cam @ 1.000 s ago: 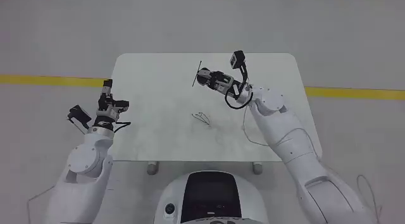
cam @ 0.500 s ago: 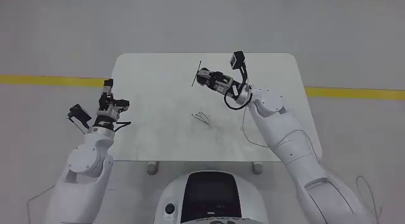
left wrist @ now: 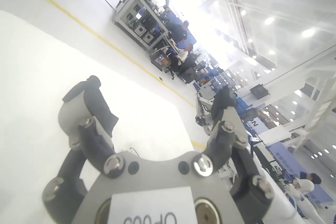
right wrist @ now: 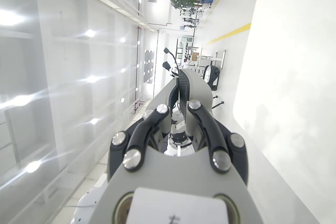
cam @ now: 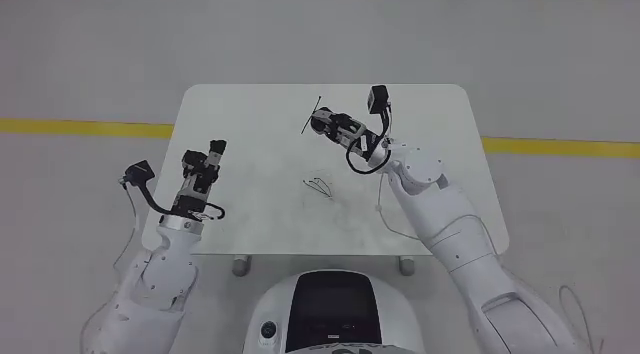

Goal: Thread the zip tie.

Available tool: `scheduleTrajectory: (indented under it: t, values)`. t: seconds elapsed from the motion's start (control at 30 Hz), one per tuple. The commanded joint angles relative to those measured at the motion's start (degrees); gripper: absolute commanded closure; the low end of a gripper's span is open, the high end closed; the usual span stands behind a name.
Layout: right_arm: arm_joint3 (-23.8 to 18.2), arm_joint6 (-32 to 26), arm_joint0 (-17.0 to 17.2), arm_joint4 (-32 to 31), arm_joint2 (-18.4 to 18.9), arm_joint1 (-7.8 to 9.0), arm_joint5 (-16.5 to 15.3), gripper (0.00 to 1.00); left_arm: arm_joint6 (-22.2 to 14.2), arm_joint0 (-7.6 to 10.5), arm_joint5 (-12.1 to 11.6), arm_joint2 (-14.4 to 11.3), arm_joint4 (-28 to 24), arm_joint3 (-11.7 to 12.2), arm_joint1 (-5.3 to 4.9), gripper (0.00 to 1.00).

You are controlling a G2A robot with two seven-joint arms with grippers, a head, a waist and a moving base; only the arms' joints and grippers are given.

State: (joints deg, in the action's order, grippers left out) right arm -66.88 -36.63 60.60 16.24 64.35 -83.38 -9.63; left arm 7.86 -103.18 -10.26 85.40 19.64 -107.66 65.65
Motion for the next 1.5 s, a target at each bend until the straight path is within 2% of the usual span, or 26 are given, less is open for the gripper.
scheduleTrajectory:
  t: [0.0,0.03,0.1,0.13,0.2,0.27,0.37,0.47,0.7,0.73,0.77,0.83,0.93,1.03,1.1,1.13,1.17,1.43,1.47]
  values:
    - [0.0,0.0,0.0,0.0,0.0,0.0,0.0,1.0,0.0,0.0,0.0,0.0,0.0,0.0,0.0,0.0]
    - [0.0,0.0,0.0,0.0,0.0,0.0,0.0,1.0,0.0,0.0,0.0,0.0,0.0,0.0,0.0,0.0]
    - [-0.5,0.8,0.5,-0.2,-0.1,0.02,0.2,1.0,0.0,0.51,-0.2,0.0,4.1,0.2,-0.1,0.0]
    - [-1.0,1.2,0.7,-0.5,-0.1,0.06,0.6,1.0,0.2,0.7,-0.2,-0.1,8.4,0.6,-0.2,0.0]
    - [-1.5,2.1,0.9,-1.1,-0.1,0.13,1.5,1.0,1.7,1.01,0.0,-0.3,13.8,1.2,-0.25,0.0]
    - [-1.9,3.0,1.0,-1.6,-0.2,0.17,2.7,1.0,3.7,1.36,1.4,-0.7,22.8,2.3,-0.37,0.0]
    - [-2.2,5.3,1.1,-1.9,-0.4,0.12,4.5,1.0,6.0,1.39,4.2,-1.9,29.6,2.8,-0.25,0.0]
    - [-3.3,8.5,1.7,-2.3,0.2,0.15,4.7,1.0,8.1,1.39,5.6,-2.4,30.7,2.9,-0.04,0.0]
    - [-3.3,8.5,1.7,-2.3,0.2,0.15,4.7,1.0,8.1,1.39,5.6,-2.4,30.7,2.9,-0.04,0.0]
    - [-3.4,8.6,1.8,-2.4,0.2,0.15,4.7,1.0,8.2,1.6,5.7,-2.4,32.1,2.8,-0.09,0.0]
    - [-3.8,8.9,2.1,-2.5,0.1,0.16,4.7,1.0,8.8,1.71,6.3,-2.4,35.9,2.8,-0.18,0.0]
    - [-4.5,9.4,2.4,-3.5,-0.1,0.22,5.5,1.0,11.3,1.73,7.9,-3.2,47.0,2.6,-0.43,0.0]
    - [-5.0,10.0,2.6,-3.8,-0.6,0.17,6.5,1.0,13.6,1.63,9.5,-4.2,57.9,3.0,-0.66,0.0]
    - [-4.9,10.7,2.4,-3.8,-1.3,0.02,7.5,1.0,14.7,1.52,14.3,-4.9,70.3,3.7,-0.92,0.0]
    - [-4.6,11.1,2.3,-3.5,-1.9,-0.15,8.4,1.0,16.1,2.04,17.9,-5.8,70.3,5.2,-1.95,0.0]
    - [-4.3,11.0,2.1,-3.2,-2.5,-0.31,9.1,1.0,17.3,2.64,20.6,-7.0,70.3,6.4,-2.89,0.0]
    - [-4.2,11.0,2.0,-3.1,-2.6,-0.34,9.2,1.0,17.6,2.82,21.5,-7.3,70.3,6.6,-3.07,0.0]
    - [-4.4,11.3,2.2,-3.2,-2.6,-0.34,9.1,1.0,17.4,3.07,21.6,-7.2,70.3,6.8,-3.12,0.0]
    - [-4.9,11.6,2.5,-3.8,-2.9,-0.32,9.4,1.0,18.1,3.71,22.0,-7.4,70.3,7.6,-3.59,0.0]
